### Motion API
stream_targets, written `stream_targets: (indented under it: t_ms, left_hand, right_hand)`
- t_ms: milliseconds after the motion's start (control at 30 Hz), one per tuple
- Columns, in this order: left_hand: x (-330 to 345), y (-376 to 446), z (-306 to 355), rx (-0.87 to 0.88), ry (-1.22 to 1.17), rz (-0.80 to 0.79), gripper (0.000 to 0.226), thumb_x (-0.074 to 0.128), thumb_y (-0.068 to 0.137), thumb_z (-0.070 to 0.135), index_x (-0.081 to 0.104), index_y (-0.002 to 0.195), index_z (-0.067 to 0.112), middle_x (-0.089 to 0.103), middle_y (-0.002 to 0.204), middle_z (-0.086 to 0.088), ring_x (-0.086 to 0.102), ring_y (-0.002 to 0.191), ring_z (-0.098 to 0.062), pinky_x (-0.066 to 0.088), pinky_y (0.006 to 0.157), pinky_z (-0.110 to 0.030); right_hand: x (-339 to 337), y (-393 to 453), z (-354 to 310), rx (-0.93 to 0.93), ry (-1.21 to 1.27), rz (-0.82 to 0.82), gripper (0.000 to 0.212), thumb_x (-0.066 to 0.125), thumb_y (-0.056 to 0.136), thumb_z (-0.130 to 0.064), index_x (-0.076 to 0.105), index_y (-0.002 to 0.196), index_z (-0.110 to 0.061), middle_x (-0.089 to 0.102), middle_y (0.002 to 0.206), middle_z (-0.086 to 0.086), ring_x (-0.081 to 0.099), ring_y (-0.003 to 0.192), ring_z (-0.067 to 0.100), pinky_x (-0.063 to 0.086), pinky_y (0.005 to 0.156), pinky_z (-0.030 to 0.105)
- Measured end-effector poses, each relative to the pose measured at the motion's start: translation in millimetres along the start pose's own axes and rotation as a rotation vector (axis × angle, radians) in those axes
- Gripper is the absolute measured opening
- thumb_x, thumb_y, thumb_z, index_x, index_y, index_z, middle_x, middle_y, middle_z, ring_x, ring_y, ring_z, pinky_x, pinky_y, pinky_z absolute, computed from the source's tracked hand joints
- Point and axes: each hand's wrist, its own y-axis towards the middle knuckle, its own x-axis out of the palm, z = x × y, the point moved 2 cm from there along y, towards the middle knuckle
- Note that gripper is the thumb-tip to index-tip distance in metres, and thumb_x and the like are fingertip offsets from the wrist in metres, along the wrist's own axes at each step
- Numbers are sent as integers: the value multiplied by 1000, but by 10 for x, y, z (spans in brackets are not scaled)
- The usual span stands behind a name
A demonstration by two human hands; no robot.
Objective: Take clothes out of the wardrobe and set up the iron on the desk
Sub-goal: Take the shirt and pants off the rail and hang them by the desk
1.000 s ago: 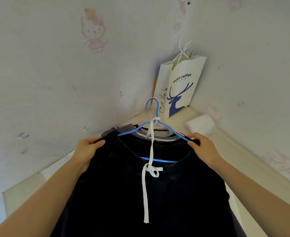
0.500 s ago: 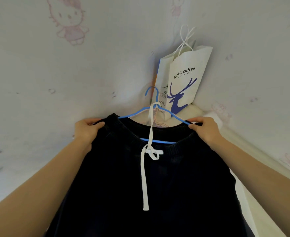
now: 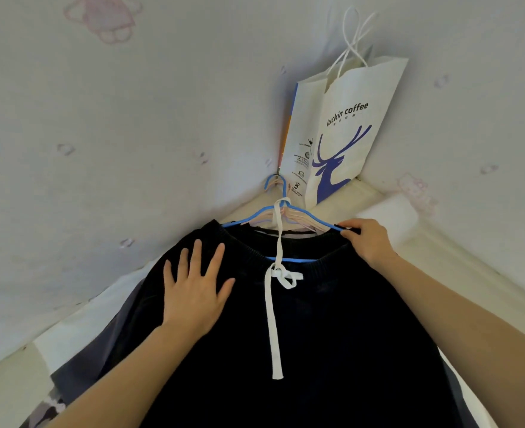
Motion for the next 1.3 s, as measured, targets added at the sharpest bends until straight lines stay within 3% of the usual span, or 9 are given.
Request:
stream_targets:
  t_ms: [167,333,467,600,767,900,1100,1300]
  left_hand:
    - [112,76,42,-7,35,-3,72,10,85,66,12,151,37,15,159,-13,18,144,-37,14,112,-59]
    - [241,61,22,9,100,30,69,27,90,62,17,152,31,21,157,-18,25,141,-40,18,110,-61]
    - [252,56,34,-2,95,30,70,35,91,58,14,152,31,17,158,-18,21,142,-40,15,111,-60]
    - [229,22,83,-21,88,20,69,36,94,53,8,153,29,12,159,-17,17,144,-39,12,113,-58]
    - [209,-247,200,-12,48,56,66,48,93,40,22,151,22,28,154,-17,24,141,-42,20,112,-58]
    - [176,-686,333,11,4,39,57,44,96,37,31,149,20,29,155,-12,24,143,-34,22,114,-53]
    - [81,-1481,571,46,-83,38,53,59,90,30,48,139,15,52,140,-8,40,136,-30,31,110,-54]
    - [36,-2318,734,48,-125,-23,52,56,91,30,46,140,16,50,142,-5,40,136,-27,32,111,-49]
  right_hand:
    - [74,37,53,-48,-82,41,21,59,92,-22,70,110,-22,71,107,5,62,97,28,51,87,40]
    - [116,-73,77,-175,-228,112,23,56,93,-23,66,110,-11,66,101,12,60,93,33,49,77,39]
    - [76,-291,74,-227,-329,194,30,52,93,-14,58,122,-6,58,117,17,55,101,37,46,86,44]
    - [165,-691,200,-277,-449,234,42,49,93,-14,48,133,-3,43,142,20,43,127,40,40,102,48]
    - [209,-1229,275,-250,-517,92,54,36,100,-30,27,148,-8,21,157,15,17,145,35,20,116,46]
    - [200,-1658,289,-284,-541,20,57,33,100,-35,21,150,-10,13,159,13,10,147,33,16,118,45]
    - [178,-2379,333,-318,-539,-62,58,38,99,-34,27,148,-7,30,154,15,23,144,32,18,118,44]
    - [126,-3164,429,-363,-557,-102,53,48,95,-33,43,140,-5,47,143,15,38,137,32,27,113,46]
